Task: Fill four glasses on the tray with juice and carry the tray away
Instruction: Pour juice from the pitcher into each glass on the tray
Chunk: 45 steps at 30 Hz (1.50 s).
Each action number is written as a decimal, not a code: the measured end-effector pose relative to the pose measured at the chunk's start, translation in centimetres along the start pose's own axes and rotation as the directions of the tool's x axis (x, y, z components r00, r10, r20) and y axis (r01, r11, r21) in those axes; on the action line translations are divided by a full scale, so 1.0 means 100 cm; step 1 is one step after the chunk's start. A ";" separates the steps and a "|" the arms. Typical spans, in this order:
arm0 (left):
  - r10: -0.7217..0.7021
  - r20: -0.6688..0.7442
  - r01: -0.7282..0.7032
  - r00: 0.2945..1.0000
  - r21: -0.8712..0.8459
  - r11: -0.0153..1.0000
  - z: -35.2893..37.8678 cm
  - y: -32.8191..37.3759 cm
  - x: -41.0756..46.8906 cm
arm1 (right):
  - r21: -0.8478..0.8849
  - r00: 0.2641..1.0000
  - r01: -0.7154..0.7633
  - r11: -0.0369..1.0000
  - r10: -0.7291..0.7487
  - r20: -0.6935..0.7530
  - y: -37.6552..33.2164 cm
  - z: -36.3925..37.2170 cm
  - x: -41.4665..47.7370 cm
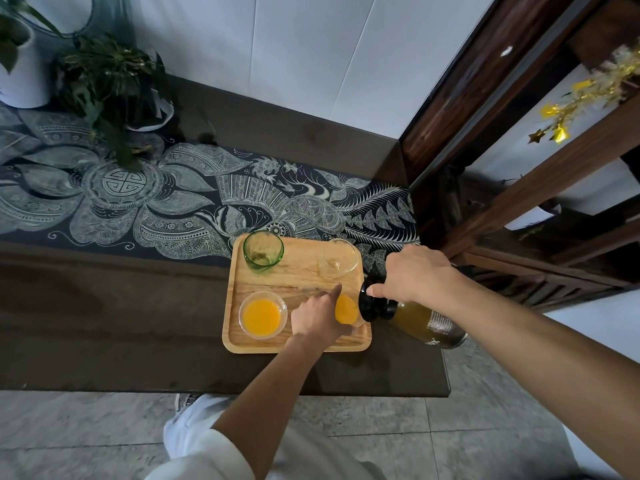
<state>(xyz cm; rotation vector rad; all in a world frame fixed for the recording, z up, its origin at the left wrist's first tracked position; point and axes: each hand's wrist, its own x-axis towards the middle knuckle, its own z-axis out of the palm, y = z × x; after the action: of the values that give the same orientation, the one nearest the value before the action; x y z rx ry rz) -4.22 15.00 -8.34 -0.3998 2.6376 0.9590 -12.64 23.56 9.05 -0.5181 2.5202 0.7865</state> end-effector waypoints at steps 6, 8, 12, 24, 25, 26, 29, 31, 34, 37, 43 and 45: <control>0.014 0.009 -0.014 1.000 0.042 0.999 -0.002 0.000 -0.002 | 0.006 1.000 -0.025 1.000 0.025 0.012 -0.002 0.000 0.000; 0.015 0.014 -0.015 1.000 0.044 0.999 -0.002 0.000 -0.001 | 0.004 0.999 -0.041 0.999 0.040 0.020 -0.004 0.000 0.002; 0.027 0.030 -0.029 0.999 0.054 0.998 -0.003 -0.002 0.001 | 0.031 0.997 -0.066 0.997 0.064 0.046 -0.006 0.002 0.005; 0.083 0.117 -0.089 0.990 0.043 0.995 -0.011 -0.007 0.008 | 0.044 0.988 -0.136 0.990 0.133 0.080 -0.018 0.000 0.007; 0.086 0.124 -0.092 0.989 0.039 0.995 -0.012 -0.007 0.008 | 0.049 0.988 -0.138 0.989 0.133 0.082 -0.019 0.000 0.007; 0.090 0.129 -0.095 0.988 0.036 0.995 -0.013 -0.008 0.008 | 0.054 0.988 -0.140 0.989 0.135 0.081 -0.019 0.000 0.008; 0.100 0.142 -0.105 0.985 0.029 0.994 -0.014 -0.009 0.010 | 0.071 0.987 -0.146 0.987 0.141 0.072 -0.020 0.002 0.011; 0.101 0.156 -0.107 0.983 0.029 0.994 -0.015 -0.009 0.010 | 0.083 0.987 -0.151 0.985 0.145 0.070 -0.020 0.005 0.012; 0.102 0.168 -0.110 0.981 0.034 0.993 -0.015 -0.008 0.010 | 0.117 0.988 -0.152 0.981 0.146 0.059 -0.016 0.012 0.014; 0.107 0.178 -0.117 0.978 0.049 0.992 -0.016 -0.007 0.010 | 0.140 0.989 -0.147 0.979 0.143 0.037 -0.011 0.023 0.015; 0.082 0.199 -0.090 0.977 0.032 0.995 -0.014 -0.002 0.005 | 0.224 0.990 -0.142 0.964 0.141 0.019 0.010 0.049 0.013; 0.068 0.203 -0.073 0.977 0.018 0.997 -0.011 0.001 0.003 | 0.271 0.993 -0.119 0.955 0.119 0.017 0.020 0.063 0.014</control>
<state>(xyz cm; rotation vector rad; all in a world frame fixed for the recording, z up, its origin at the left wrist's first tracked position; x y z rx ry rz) -4.70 14.28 -7.58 -0.1922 2.4904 0.9335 -12.87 28.60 4.57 -0.2753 2.6221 0.4678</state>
